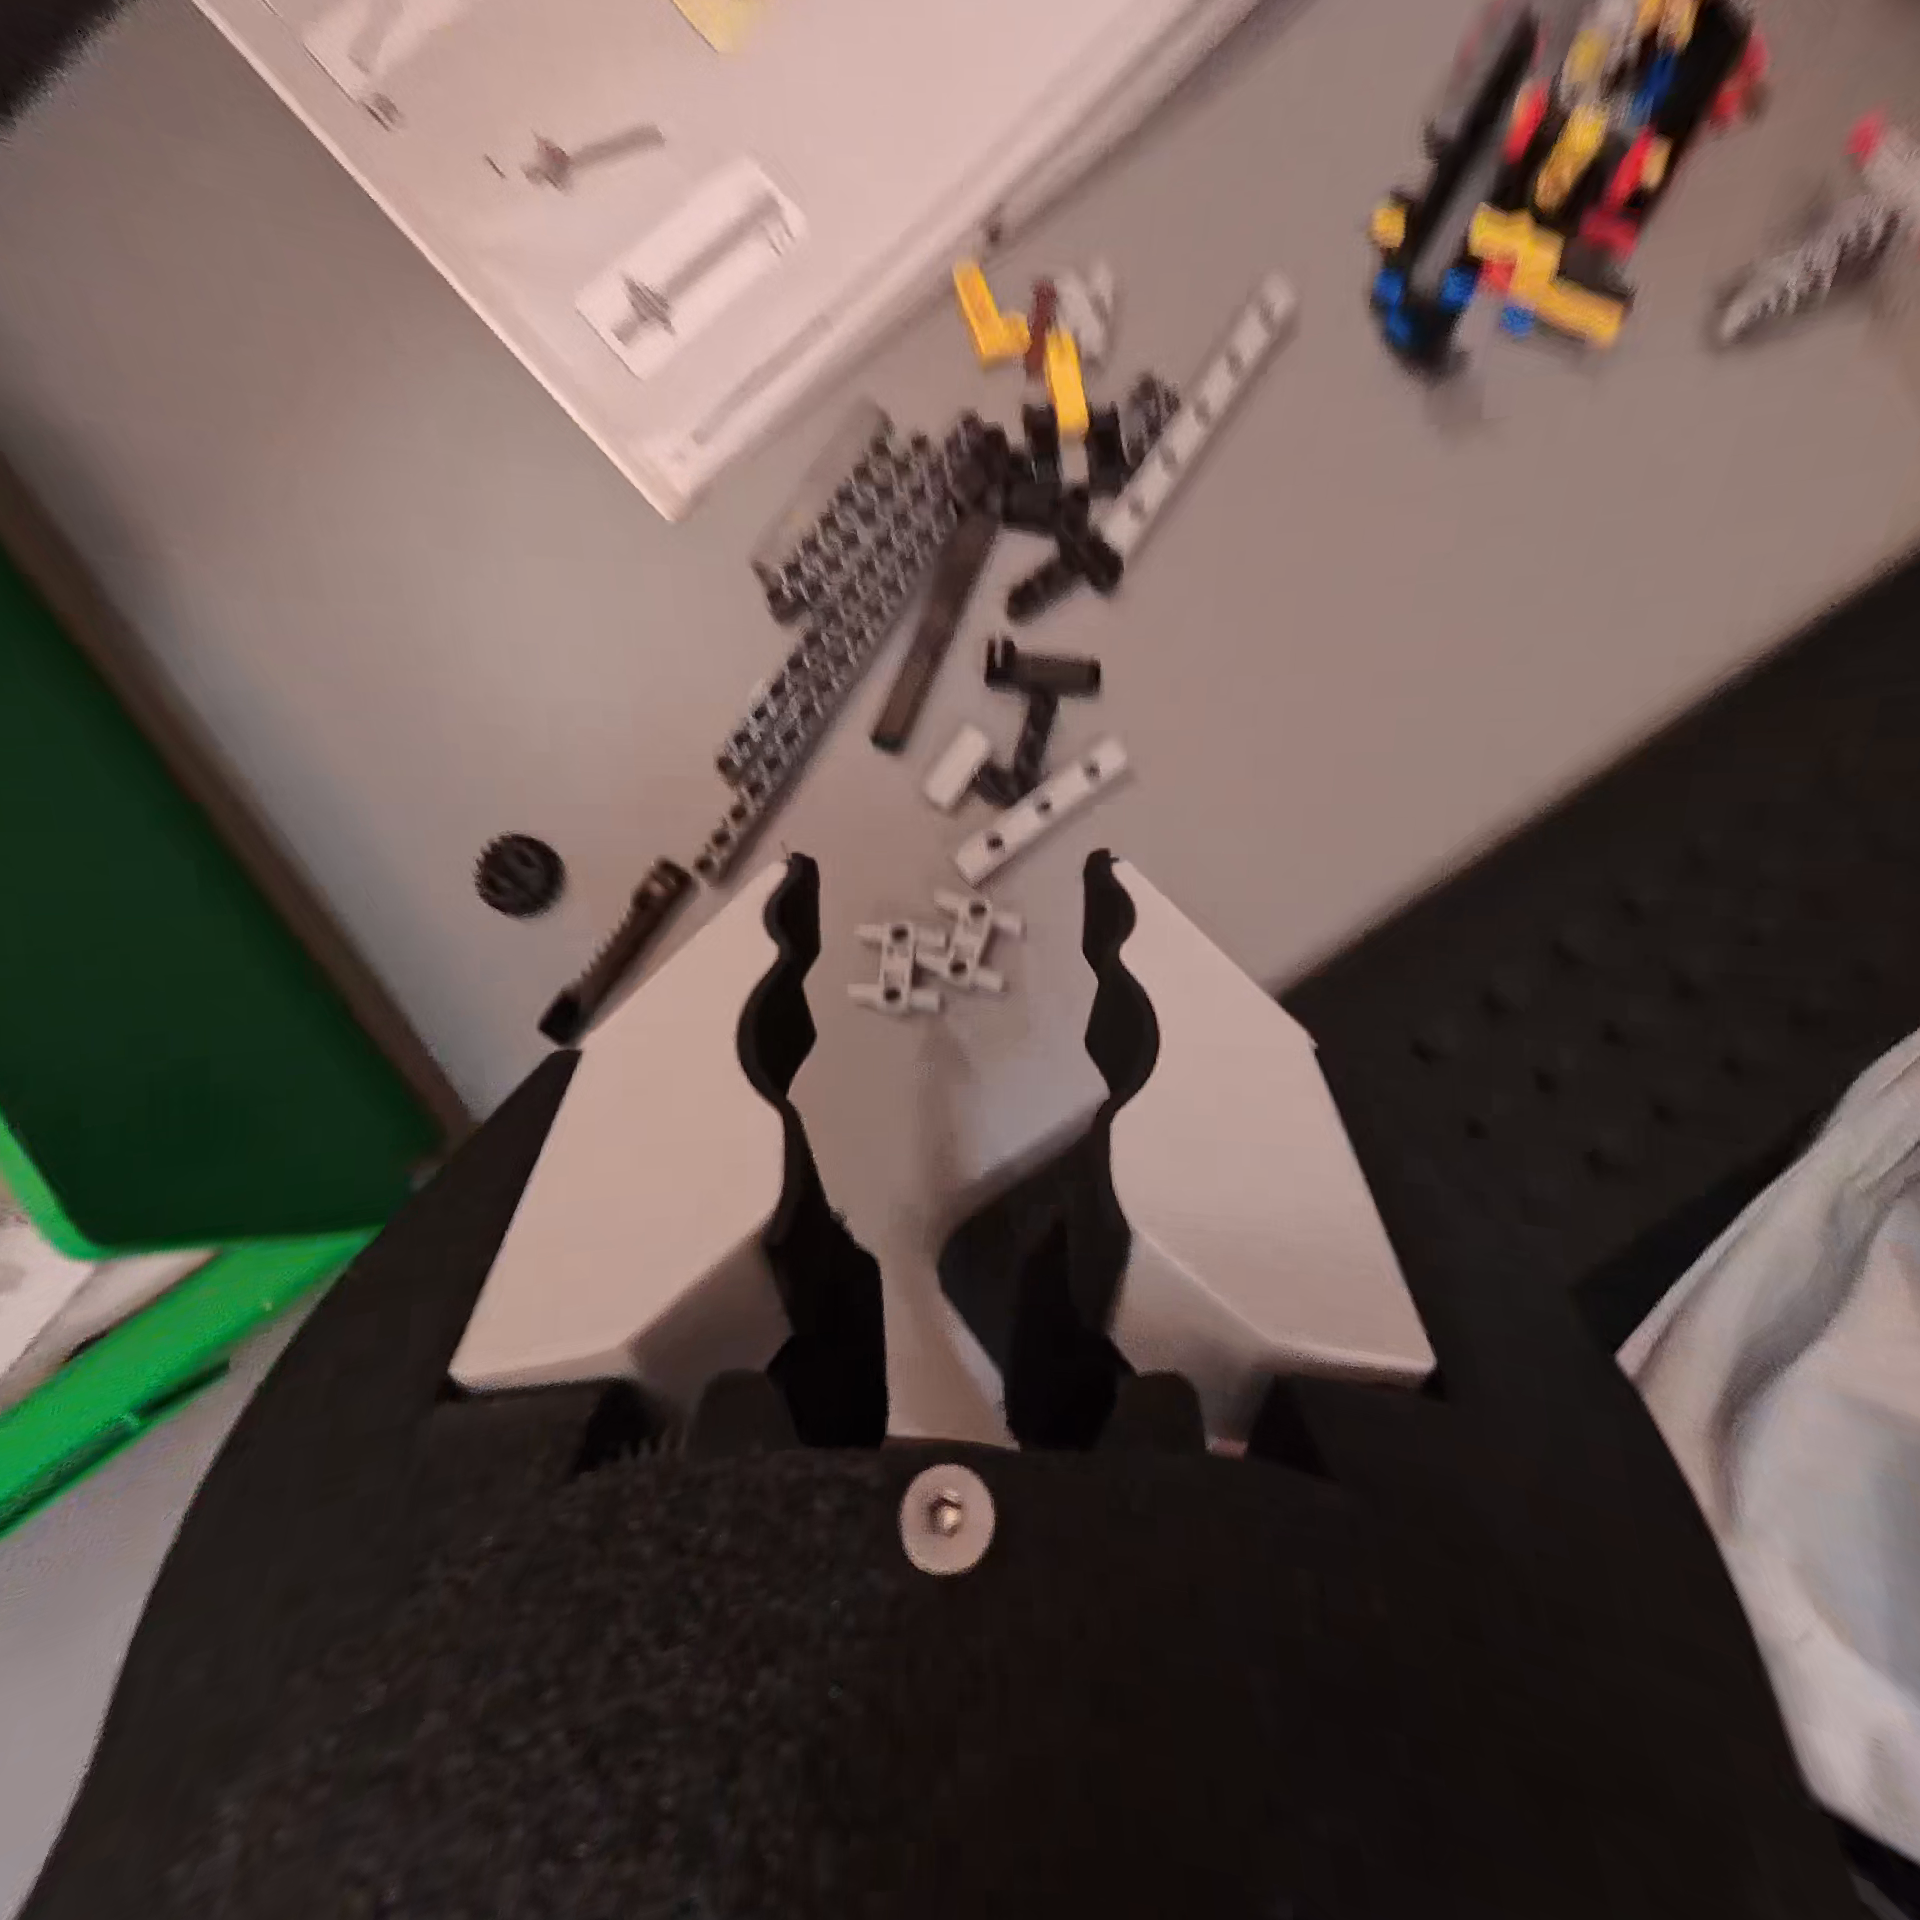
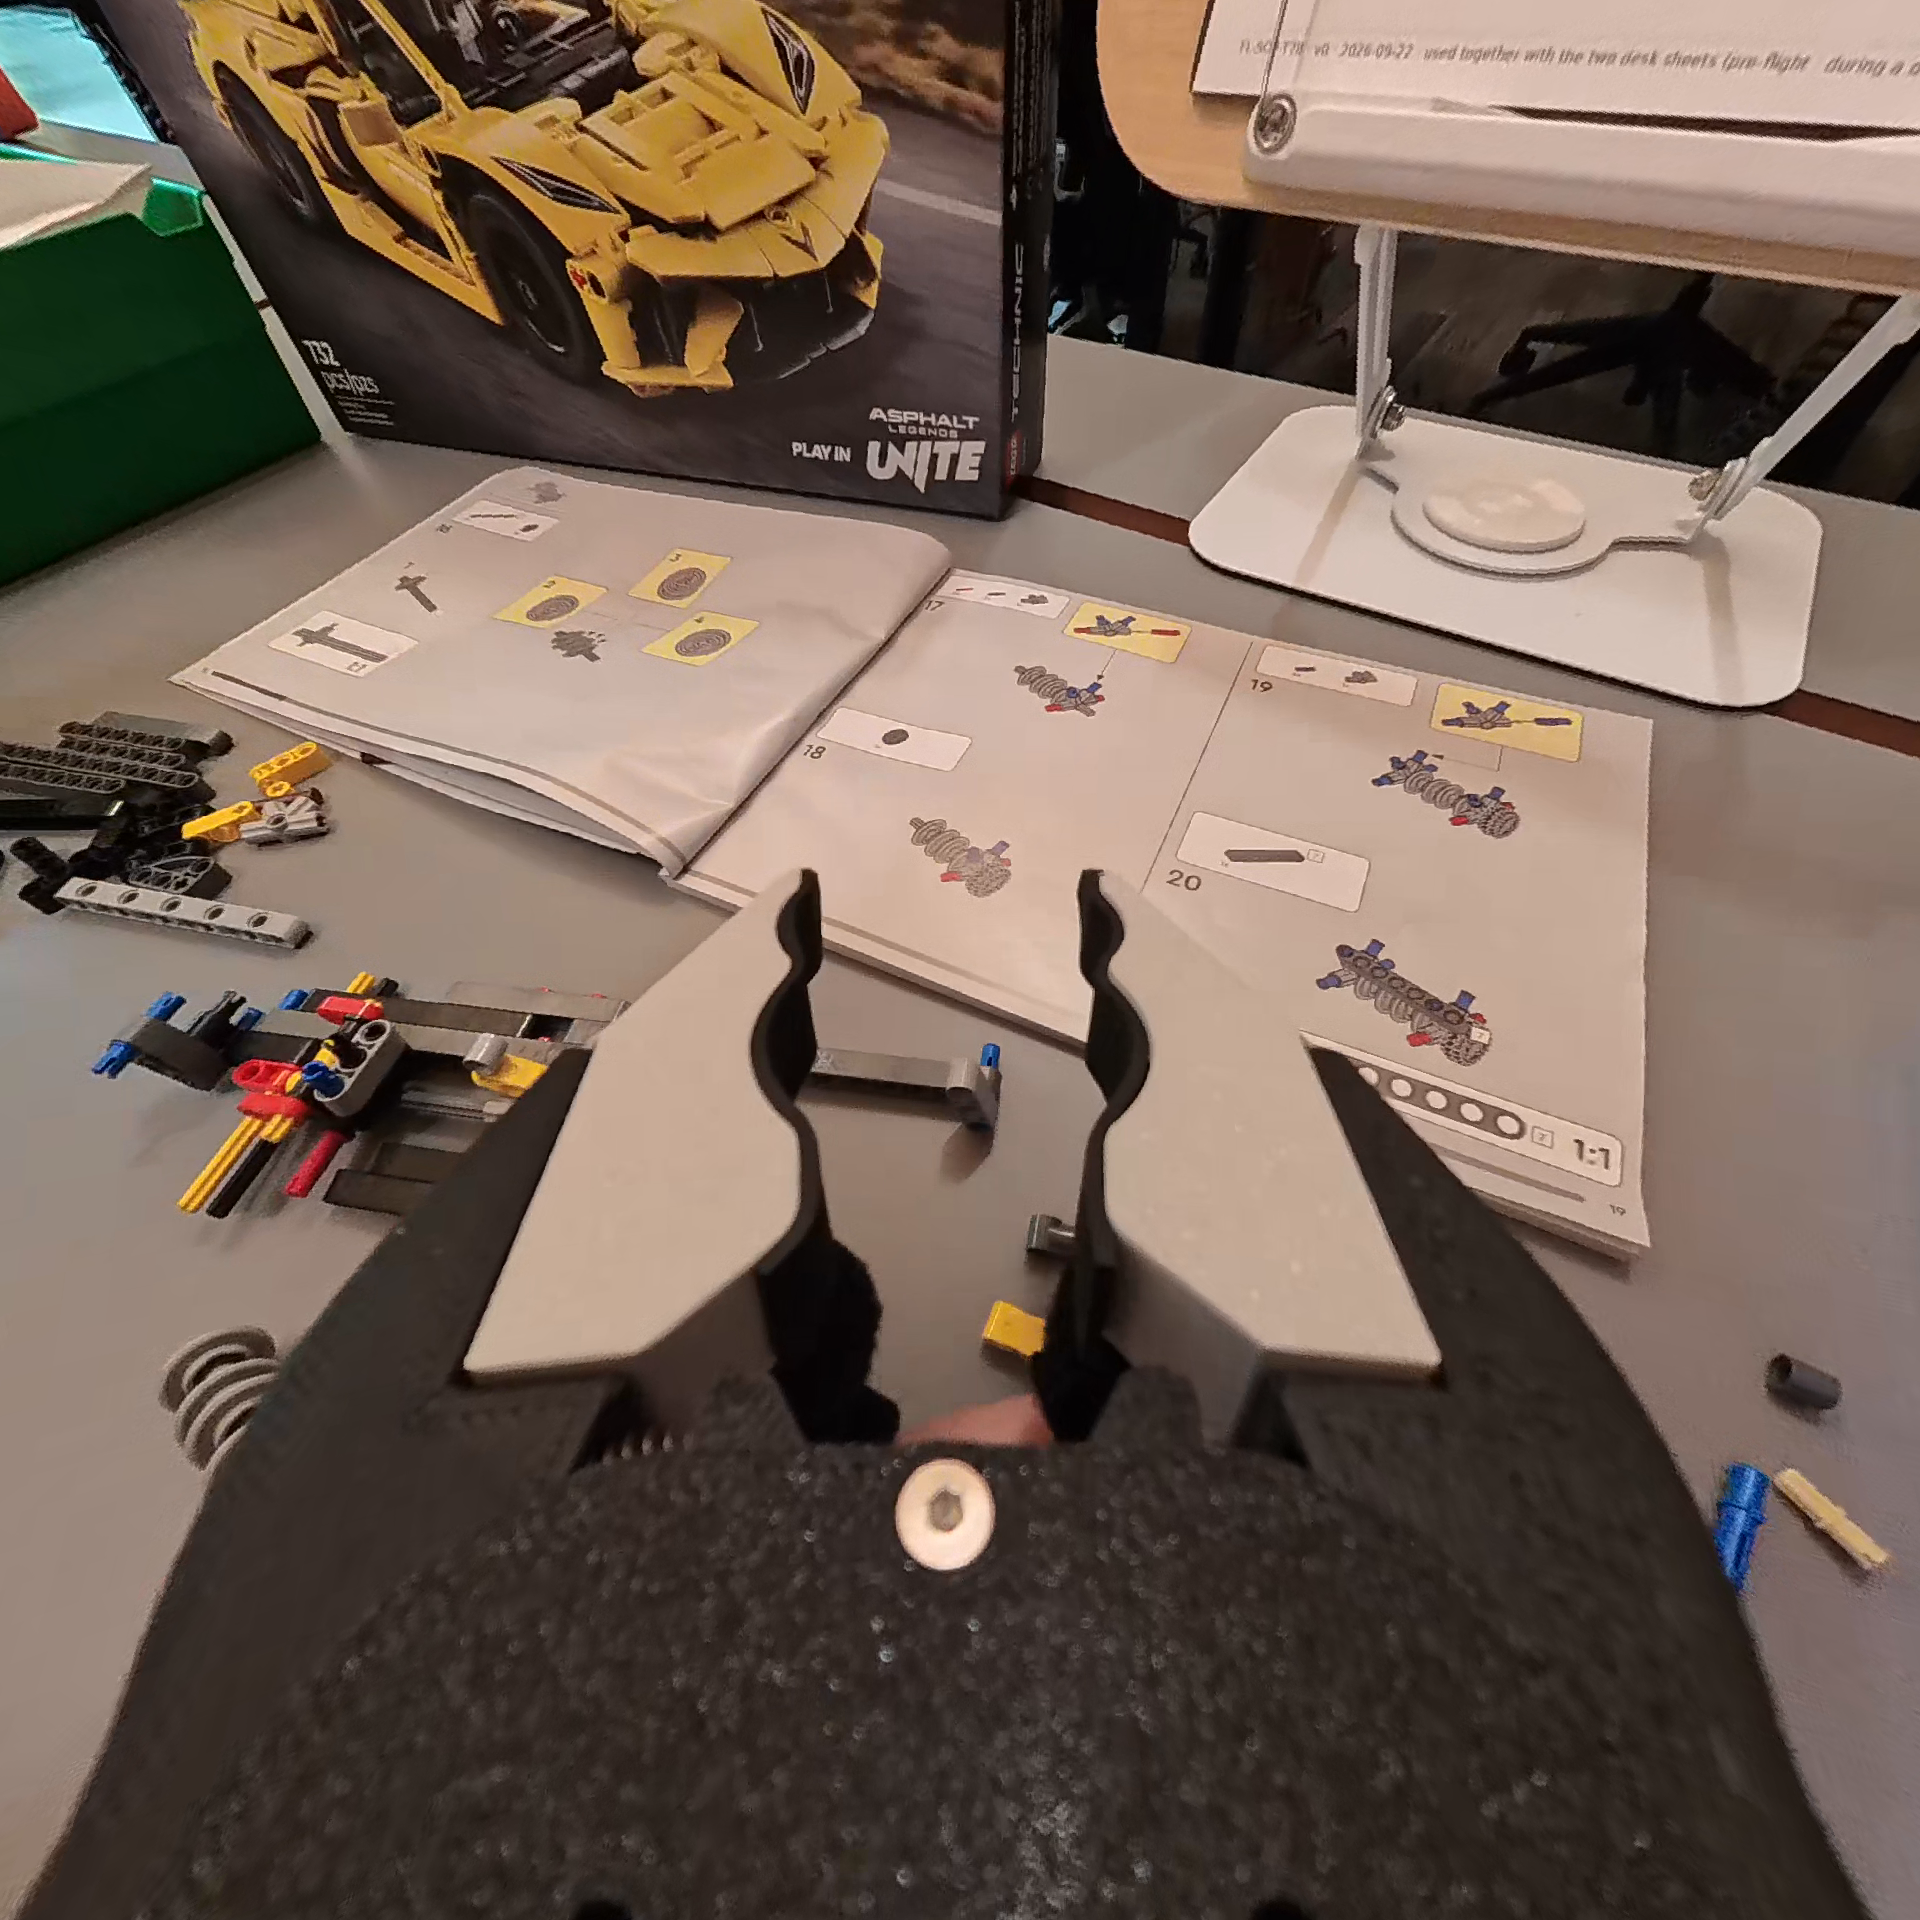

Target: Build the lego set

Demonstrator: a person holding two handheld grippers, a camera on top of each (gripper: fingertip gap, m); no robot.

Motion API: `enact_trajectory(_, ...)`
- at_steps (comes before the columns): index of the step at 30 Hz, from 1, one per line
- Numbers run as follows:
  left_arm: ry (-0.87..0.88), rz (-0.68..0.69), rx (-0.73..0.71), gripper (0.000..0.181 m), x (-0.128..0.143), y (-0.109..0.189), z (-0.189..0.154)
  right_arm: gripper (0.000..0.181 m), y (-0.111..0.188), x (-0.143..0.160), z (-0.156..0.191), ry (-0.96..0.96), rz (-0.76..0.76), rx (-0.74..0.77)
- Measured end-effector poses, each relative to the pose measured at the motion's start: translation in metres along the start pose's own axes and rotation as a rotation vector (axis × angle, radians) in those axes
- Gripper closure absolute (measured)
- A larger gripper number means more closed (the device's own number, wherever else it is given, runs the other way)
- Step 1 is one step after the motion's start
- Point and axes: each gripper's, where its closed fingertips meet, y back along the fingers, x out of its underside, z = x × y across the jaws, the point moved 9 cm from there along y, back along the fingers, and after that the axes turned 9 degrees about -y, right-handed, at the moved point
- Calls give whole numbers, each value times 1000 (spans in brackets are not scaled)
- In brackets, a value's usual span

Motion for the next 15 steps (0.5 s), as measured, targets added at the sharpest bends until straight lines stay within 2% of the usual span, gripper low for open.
enact_trajectory(2, -64, 77, -76, 133, 17, -2, -4, 133, -1, 2, 1, 4, 10, 0)
enact_trajectory(4, -42, 120, -194, 136, 26, -5, 6, 134, -3, 4, 3, 10, 17, -3)
enact_trajectory(7, 110, 70, -293, 137, 20, -15, 25, 135, -5, 6, 6, 24, 27, -7)
enact_trajectory(10, 358, 9, -447, 144, 16, -27, 52, 136, -7, 8, 7, 38, 41, -6)
enact_trajectory(13, 483, 30, -446, 141, 22, -47, 63, 136, -8, 10, 7, 48, 46, 4)
enact_trajectory(15, 493, 60, -478, 138, 29, -56, 68, 137, -8, 10, 5, 47, 46, 9)
